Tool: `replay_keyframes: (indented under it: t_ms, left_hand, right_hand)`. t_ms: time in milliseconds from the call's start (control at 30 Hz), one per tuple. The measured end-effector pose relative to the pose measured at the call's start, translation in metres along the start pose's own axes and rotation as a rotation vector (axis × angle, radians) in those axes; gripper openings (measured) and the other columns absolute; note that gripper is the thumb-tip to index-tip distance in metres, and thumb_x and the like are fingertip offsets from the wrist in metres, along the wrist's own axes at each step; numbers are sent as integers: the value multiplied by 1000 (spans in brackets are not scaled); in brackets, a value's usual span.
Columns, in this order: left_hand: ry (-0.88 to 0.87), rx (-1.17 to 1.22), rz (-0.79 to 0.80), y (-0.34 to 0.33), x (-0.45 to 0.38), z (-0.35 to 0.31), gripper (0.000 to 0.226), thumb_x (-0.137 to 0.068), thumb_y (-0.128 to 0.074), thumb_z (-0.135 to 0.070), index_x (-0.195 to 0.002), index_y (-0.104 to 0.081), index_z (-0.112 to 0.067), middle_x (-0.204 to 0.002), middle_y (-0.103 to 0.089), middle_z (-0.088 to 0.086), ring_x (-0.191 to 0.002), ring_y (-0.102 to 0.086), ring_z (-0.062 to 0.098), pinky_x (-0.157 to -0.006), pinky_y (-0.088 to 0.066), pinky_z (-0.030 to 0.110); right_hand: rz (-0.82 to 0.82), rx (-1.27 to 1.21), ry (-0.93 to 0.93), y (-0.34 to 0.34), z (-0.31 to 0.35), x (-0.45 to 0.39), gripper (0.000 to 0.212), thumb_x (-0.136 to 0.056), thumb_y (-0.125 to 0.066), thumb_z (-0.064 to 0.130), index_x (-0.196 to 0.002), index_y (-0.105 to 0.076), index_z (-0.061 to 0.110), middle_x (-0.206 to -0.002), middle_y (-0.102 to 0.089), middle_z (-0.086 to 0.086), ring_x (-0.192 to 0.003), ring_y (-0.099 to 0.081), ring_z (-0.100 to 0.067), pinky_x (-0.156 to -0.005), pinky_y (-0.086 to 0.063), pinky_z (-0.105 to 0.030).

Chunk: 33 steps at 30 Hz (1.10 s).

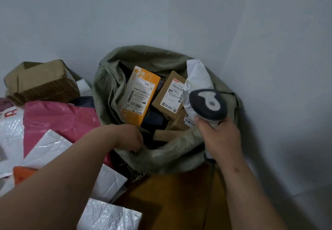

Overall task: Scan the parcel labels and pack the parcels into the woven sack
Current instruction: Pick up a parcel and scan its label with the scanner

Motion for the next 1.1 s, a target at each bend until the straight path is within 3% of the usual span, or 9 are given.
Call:
replay_keyframes:
  t_ms: [100, 200, 367, 467, 600, 733, 833, 967, 1100]
  left_hand:
    - [-89, 297, -320, 27, 5, -8, 32, -89, -61, -15, -118, -60, -28, -116, -55, -4, -106, -55, 15, -84, -46, 27]
    - [-269, 502, -661, 63, 20, -27, 62, -87, -67, -17, -141, -40, -31, -145, -37, 0, -126, -47, 21, -100, -44, 33]
    - [-395, 71, -858, 96, 18, -81, 92, -87, -67, -32, -153, -6, -49, -166, 0, -5, -150, -4, 31, -120, -17, 50]
    - [-356, -114, -704, 93, -10, -100, 83, -91, -62, -43, -152, -6, -54, -166, 11, -6, -152, 9, 33, -121, -11, 56]
    - [-259, -171, -348, 46, -46, -95, 55, -99, -49, -45, -151, -33, -36, -161, -20, 7, -143, -29, 37, -113, -33, 50]
    - [-149, -97, 20, -14, -59, -71, 51, -107, -33, -40, -154, -34, -21, -159, -31, 11, -142, -34, 29, -115, -27, 39]
    - [-88, 147, 27, -10, -47, -53, 61, -100, -36, -60, -148, -44, -23, -151, -45, 8, -133, -46, 25, -106, -33, 39]
    - [-29, 258, 109, 2, -19, -36, 86, -83, -33, -85, -139, -52, -23, -122, -61, 0, -100, -63, 16, -94, -35, 35]
    - [-42, 154, 313, -19, 20, -27, 103, -70, -32, -92, -143, -48, -21, -130, -62, 3, -116, -60, 22, -108, -37, 38]
  right_hand:
    - [-76, -124, 211, 9, 42, 11, 35, -80, -76, 36, -102, -56, 53, -95, -55, 55, -96, -51, 32, -71, -38, 8]
    - [-58, -184, 138, 4, 37, 16, 36, -83, -80, 25, -102, -59, 47, -92, -62, 48, -94, -54, 29, -72, -40, 7]
    - [-165, -258, 97, 20, 30, 29, 44, -85, -76, 18, -127, -63, 25, -116, -65, 23, -107, -57, 19, -85, -45, -1]
    - [-186, -262, 93, 28, 31, 35, 46, -86, -76, 15, -129, -62, 23, -116, -64, 21, -106, -56, 21, -86, -45, 0]
    - [-257, -274, 75, 40, 27, 36, 58, -83, -77, 22, -138, -58, 18, -127, -66, 11, -114, -59, 9, -95, -50, -11]
    - [-271, -253, 107, 40, 25, 30, 51, -85, -77, 23, -133, -61, 21, -120, -64, 19, -107, -58, 17, -82, -46, 0]
    - [-150, -136, -15, 24, 16, 19, 31, -85, -77, 32, -111, -62, 38, -99, -59, 30, -85, -56, 25, -63, -42, 3]
    - [-11, 53, -169, 8, 8, 11, 41, -84, -74, 44, -119, -57, 35, -89, -55, 24, -84, -57, -3, -73, -46, -22]
    - [228, 280, -244, -15, 23, 16, 29, -82, -69, 53, -95, -54, 32, -90, -62, 8, -86, -66, -22, -84, -59, -48]
Point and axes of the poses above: each hand's wrist, its own x-axis away from the middle knuckle, its own y-axis out of the back of the hand, z = x × y, the point moved 8 cm from there along -x, towards the middle knuckle
